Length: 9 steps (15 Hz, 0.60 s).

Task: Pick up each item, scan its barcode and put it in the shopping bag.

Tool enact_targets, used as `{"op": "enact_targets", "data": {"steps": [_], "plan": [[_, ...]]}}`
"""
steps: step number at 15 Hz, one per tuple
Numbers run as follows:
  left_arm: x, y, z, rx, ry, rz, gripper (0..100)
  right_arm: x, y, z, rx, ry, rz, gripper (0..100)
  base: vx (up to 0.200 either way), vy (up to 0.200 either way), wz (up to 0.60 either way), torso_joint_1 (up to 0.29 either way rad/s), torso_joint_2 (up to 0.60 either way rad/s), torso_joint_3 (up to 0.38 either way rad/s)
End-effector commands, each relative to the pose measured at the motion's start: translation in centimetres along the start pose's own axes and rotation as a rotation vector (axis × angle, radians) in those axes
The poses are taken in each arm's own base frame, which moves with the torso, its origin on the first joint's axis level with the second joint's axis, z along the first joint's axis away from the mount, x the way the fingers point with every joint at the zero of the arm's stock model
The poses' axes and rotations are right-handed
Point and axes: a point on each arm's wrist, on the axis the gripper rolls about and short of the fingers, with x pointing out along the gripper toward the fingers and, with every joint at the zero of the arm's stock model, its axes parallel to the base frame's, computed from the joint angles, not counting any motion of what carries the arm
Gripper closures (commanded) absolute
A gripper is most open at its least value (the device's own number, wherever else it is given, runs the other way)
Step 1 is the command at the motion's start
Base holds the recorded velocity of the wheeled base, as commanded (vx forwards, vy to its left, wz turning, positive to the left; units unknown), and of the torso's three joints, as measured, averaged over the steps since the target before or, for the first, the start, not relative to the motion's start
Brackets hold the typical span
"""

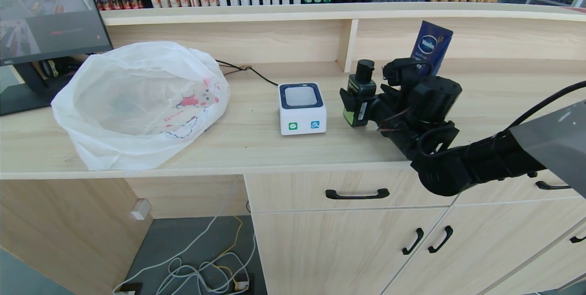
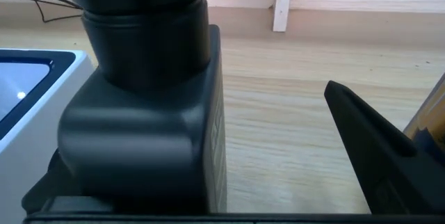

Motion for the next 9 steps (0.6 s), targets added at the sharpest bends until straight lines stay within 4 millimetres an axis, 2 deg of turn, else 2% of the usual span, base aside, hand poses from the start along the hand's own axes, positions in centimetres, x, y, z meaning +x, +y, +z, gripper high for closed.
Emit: {"op": "enact_targets", "data": {"steps": [1,2,3,9], "plan": [[0.00,0.00,0.00,0.000,0.000,0.002,0,0.01,-0.02,0.05,0.000,-0.002,-0.001,0,0.000,0.000,0.00,0.000,0.00,0.000],[0.00,0.00,0.00,0.000,0.000,0.000,0,0.02,-0.01,-0.02,0.000,0.000,-0.001,0,0.000,0.000,0.00,0.000,0.00,0.000],[0.00,0.00,0.00,0.000,0.000,0.002,0,-0.01,-0.02,-0.10,-0.001,0.003,-0.002,100,0.000,0.000,0.00,0.000,0.00,0.000],[0.00,0.00,0.00,0.000,0.000,0.000,0,-0.24,-0.18,-0.43,-0.004,0.018,-0.003,100,0.000,0.000,0.00,0.000,0.00,0.000]]}}
